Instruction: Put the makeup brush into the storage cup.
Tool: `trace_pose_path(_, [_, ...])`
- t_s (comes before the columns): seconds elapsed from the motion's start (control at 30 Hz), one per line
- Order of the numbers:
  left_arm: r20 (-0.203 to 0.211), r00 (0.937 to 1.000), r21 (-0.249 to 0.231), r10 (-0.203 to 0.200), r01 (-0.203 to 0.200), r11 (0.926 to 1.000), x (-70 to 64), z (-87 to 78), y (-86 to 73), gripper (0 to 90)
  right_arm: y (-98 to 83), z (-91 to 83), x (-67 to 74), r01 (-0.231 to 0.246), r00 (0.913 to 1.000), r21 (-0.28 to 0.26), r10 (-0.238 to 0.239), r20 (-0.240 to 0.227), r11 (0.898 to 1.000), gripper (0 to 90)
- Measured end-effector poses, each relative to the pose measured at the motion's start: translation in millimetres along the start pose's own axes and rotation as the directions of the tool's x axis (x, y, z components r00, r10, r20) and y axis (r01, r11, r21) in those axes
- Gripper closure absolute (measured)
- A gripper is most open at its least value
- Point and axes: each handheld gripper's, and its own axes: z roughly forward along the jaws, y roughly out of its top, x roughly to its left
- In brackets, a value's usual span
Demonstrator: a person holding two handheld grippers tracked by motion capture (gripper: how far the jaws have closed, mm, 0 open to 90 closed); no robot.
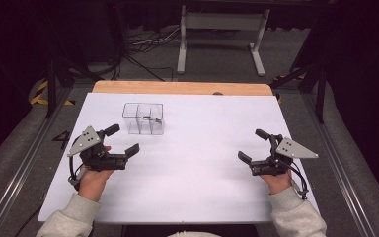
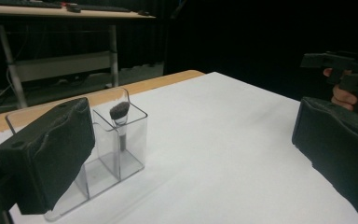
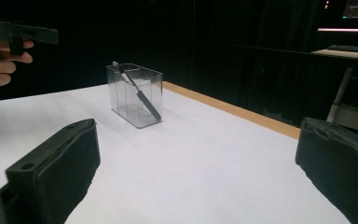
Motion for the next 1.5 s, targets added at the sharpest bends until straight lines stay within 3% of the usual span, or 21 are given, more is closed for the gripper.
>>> trace_pose_path(0.3, [0.037, 0.9972, -0.025, -0.065, 0.066, 0.9975, 6.1, -8.5, -20.7, 0.0, -7.7, -6.4, -1.0, 0.004, 0.9999, 0.006, -0.004, 0.010, 1.000, 0.2])
trace_pose_path(0.43, [0.030, 0.9978, -0.026, -0.060, 0.060, 0.9978, 7.4, -11.2, -28.0, 0.0, -10.6, -7.9, -0.8, 0.011, 0.9999, 0.010, -0.012, 0.008, 1.000, 0.2])
trace_pose_path(0.73, [0.058, 0.9962, -0.025, -0.066, 0.067, 0.9974, 7.9, -15.5, -44.6, 0.0, -16.9, -11.7, 1.2, 0.024, 0.9997, 0.007, -0.024, 0.010, 1.000, 0.2])
trace_pose_path(1.03, [0.026, 0.9982, -0.009, -0.054, 0.054, 0.9985, 9.9, -16.0, -57.1, 0.0, -21.1, -9.7, 4.0, 0.035, 0.9993, 0.011, -0.035, 0.014, 0.999, 0.2])
trace_pose_path(1.23, [0.005, 0.9993, -0.010, -0.036, 0.036, 0.9993, 12.2, -14.9, -56.7, 0.0, -25.9, -7.8, 5.3, 0.048, 0.9983, 0.014, -0.048, 0.031, 0.999, 0.2])
trace_pose_path(1.5, [0.000, 0.9989, -0.011, -0.047, 0.047, 0.9988, 15.4, -14.3, -56.3, 0.0, -32.5, -3.9, 4.3, 0.034, 0.9989, 0.034, -0.035, 0.031, 0.999, 0.2])
